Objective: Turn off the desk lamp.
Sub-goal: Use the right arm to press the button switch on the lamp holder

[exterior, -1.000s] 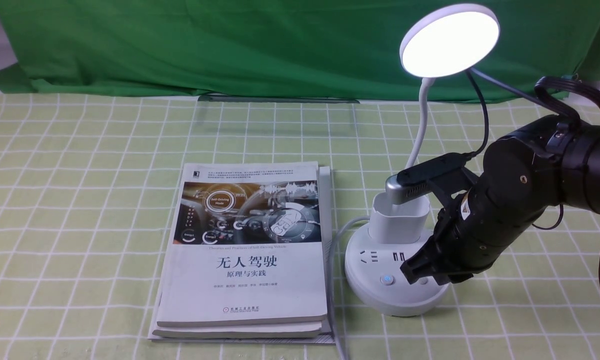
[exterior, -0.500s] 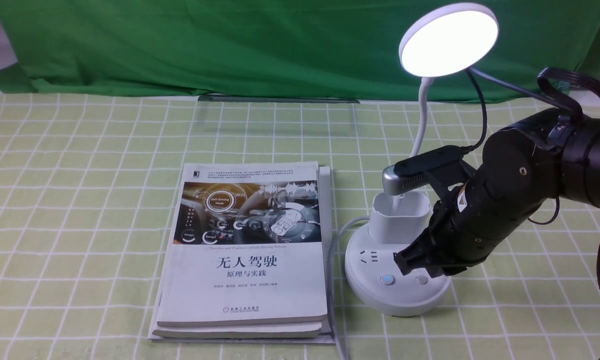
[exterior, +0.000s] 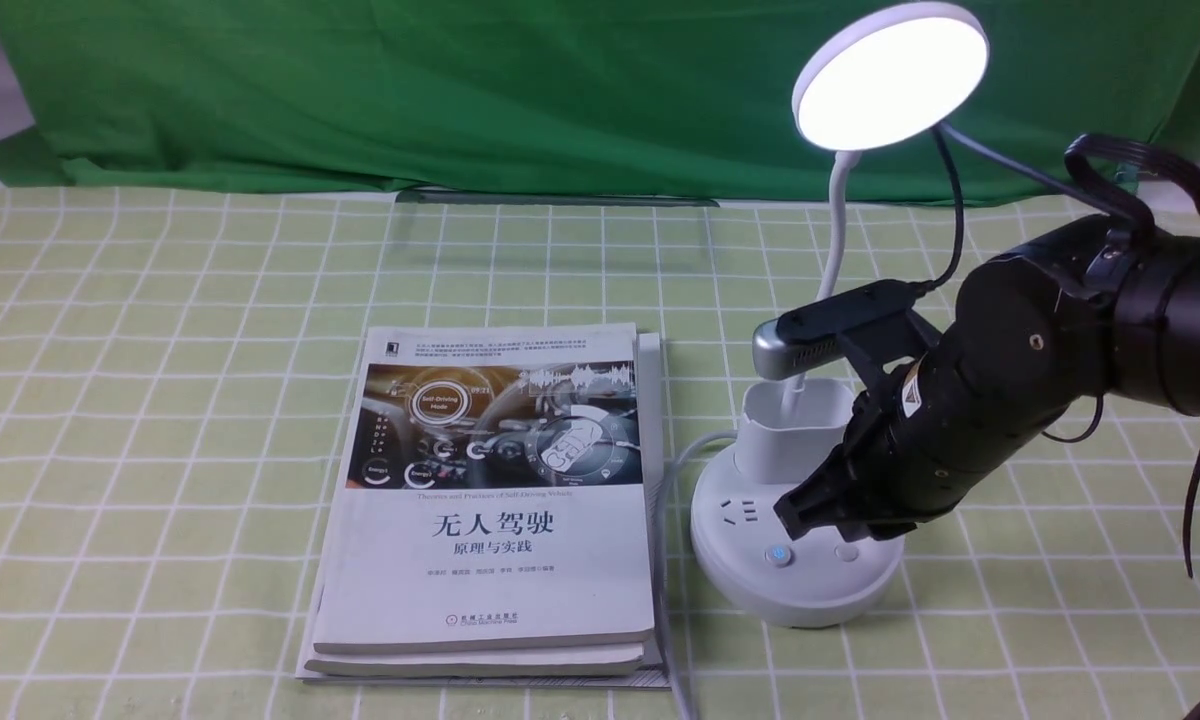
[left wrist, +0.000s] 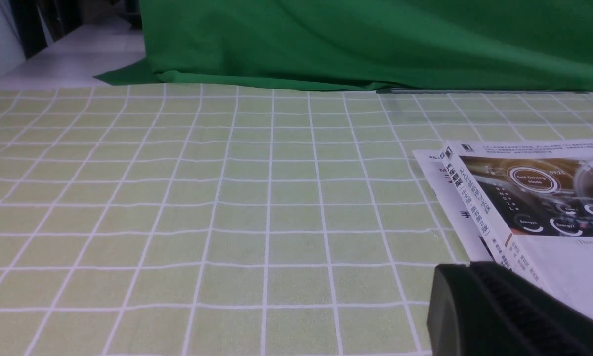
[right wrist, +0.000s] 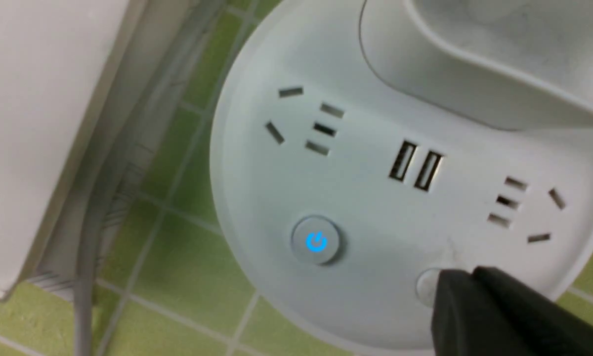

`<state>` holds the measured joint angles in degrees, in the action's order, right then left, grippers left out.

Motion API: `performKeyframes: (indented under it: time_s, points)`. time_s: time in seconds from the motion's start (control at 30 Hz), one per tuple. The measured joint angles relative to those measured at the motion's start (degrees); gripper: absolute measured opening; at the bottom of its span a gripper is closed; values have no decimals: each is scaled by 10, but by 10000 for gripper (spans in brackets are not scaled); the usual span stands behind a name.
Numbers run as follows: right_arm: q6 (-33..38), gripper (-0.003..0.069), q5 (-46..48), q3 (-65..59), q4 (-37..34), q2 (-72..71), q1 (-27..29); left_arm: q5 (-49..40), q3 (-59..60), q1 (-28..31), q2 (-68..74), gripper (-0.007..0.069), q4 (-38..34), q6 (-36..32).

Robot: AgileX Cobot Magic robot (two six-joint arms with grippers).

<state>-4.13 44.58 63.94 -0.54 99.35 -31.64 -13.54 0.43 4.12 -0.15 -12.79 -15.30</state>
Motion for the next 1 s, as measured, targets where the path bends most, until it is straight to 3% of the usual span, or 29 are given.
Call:
performKeyframes:
  time_s: [1.0]
  points:
    - [-21,29,-10,0,24,19,0,0,0,0,0,1,0,0]
